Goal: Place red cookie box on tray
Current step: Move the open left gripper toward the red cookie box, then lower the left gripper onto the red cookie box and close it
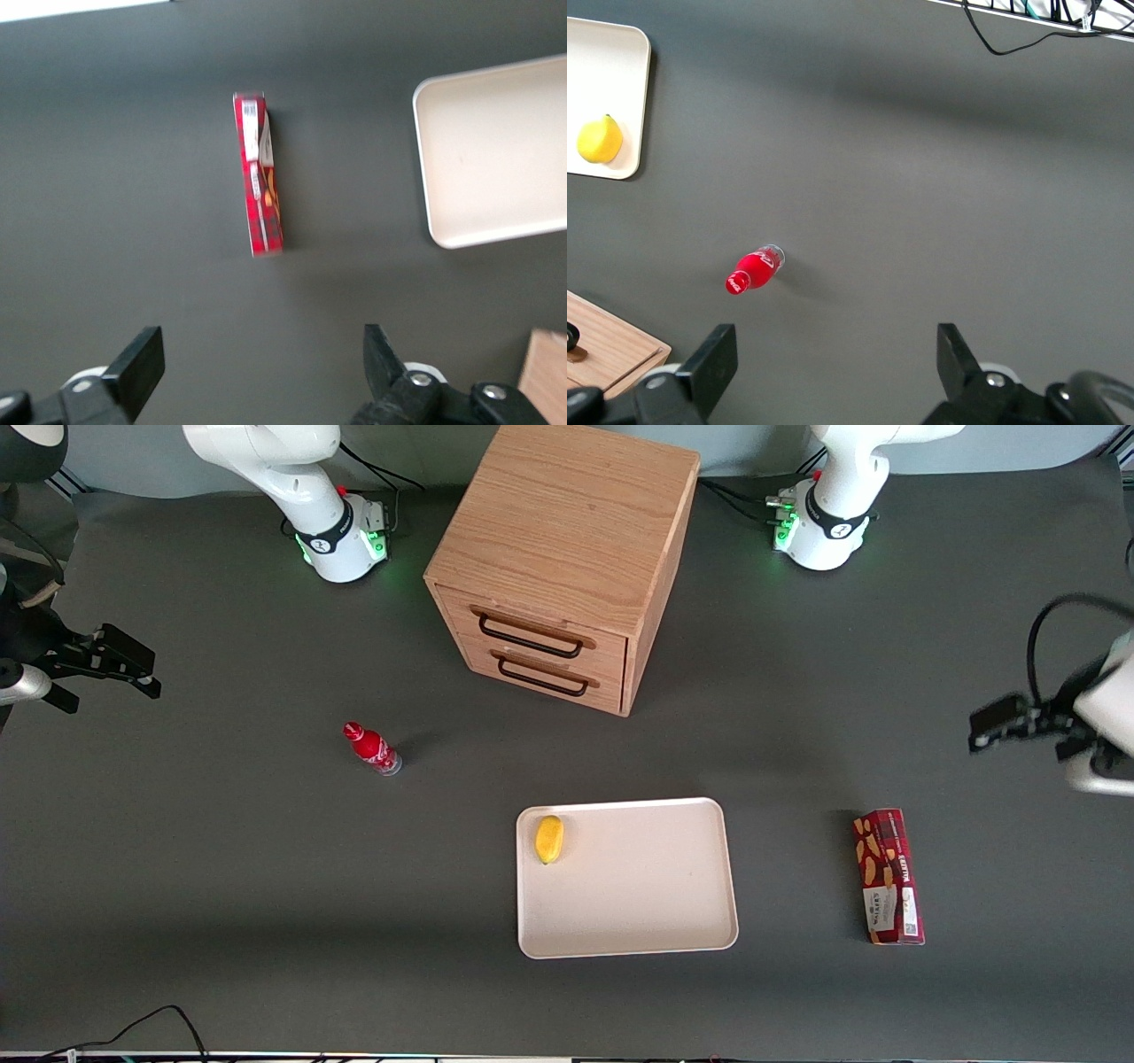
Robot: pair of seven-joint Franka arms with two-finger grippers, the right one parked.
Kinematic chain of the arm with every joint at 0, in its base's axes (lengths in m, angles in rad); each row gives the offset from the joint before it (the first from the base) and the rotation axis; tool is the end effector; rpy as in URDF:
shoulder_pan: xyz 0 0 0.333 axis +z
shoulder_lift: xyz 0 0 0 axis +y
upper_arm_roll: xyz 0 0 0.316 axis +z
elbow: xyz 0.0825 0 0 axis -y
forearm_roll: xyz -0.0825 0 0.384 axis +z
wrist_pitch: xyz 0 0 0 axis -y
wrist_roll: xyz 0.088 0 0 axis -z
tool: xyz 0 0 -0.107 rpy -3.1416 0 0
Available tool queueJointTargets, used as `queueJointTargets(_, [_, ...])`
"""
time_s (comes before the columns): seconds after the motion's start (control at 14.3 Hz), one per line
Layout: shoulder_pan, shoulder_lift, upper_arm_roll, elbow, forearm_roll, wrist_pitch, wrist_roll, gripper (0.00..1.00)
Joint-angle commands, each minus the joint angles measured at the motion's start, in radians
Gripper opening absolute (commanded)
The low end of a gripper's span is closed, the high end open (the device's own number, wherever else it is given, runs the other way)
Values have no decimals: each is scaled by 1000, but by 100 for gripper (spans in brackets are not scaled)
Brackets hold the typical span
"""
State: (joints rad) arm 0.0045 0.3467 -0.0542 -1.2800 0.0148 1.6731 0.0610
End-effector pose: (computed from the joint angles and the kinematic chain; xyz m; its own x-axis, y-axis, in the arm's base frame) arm 0.6653 -0.0253 0.5605 0.9931 -0.1079 0.0470 -0.1080 -0.9941 0.0008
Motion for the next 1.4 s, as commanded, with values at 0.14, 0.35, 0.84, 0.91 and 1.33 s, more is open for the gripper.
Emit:
queueJointTargets(0.14, [12, 311, 1, 153, 40, 219, -18, 100])
queueJointTargets(0.35, [15, 394, 1, 128, 71, 347, -20, 100])
queueJointTargets(0.84, [28, 494, 4, 44, 99, 514, -24, 100])
queueJointTargets(0.91, [28, 503, 4, 41, 99, 519, -24, 100])
queueJointTargets(1.33, [26, 535, 2, 33, 100, 531, -21, 22])
